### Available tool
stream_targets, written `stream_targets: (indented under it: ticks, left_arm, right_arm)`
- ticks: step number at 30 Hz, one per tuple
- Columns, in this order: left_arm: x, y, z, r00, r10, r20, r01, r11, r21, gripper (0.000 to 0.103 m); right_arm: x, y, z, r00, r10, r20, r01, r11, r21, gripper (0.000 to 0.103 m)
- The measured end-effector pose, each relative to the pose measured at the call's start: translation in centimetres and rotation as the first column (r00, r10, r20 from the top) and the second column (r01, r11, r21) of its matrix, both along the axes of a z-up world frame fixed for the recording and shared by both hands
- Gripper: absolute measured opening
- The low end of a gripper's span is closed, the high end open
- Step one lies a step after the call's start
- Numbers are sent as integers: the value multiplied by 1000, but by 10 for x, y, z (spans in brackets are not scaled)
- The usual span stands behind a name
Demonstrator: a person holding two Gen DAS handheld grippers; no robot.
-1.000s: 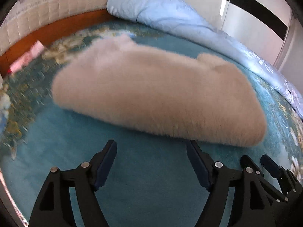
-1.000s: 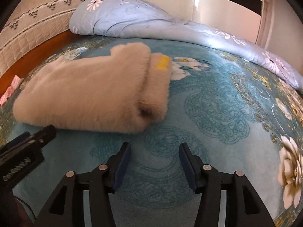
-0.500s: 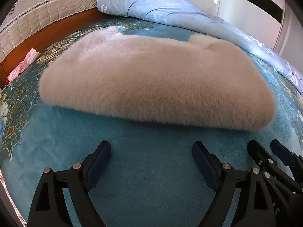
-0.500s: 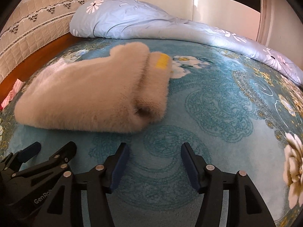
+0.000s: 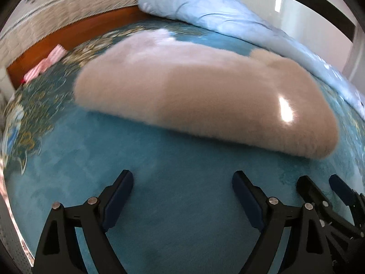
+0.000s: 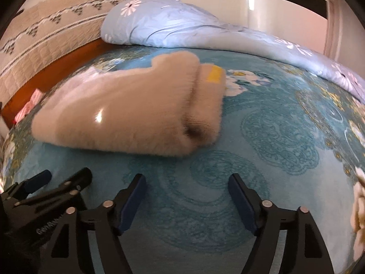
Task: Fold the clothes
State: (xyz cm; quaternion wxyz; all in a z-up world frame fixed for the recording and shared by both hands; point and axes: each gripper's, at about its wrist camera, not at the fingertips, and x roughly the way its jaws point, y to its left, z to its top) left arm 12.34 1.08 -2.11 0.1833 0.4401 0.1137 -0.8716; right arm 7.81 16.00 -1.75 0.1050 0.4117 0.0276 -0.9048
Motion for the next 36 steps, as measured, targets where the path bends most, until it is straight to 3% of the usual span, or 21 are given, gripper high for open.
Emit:
stream_targets:
  ticks: [6, 31, 36]
  left_arm:
    - [4, 0, -2, 1000, 13, 1, -13, 1000, -4, 89]
    - [-3, -1, -6, 999, 27, 20, -26, 999, -47, 89]
    - [-4, -1, -6, 999, 32, 21, -31, 998, -52, 89]
  right_arm:
    - [2, -9, -1, 999, 33, -1, -33, 999, 30, 79]
    - [0, -8, -5, 1000, -2, 0, 2, 998, 69, 80]
    - [-1, -5, -6, 999, -44, 4, 43, 995, 88, 90]
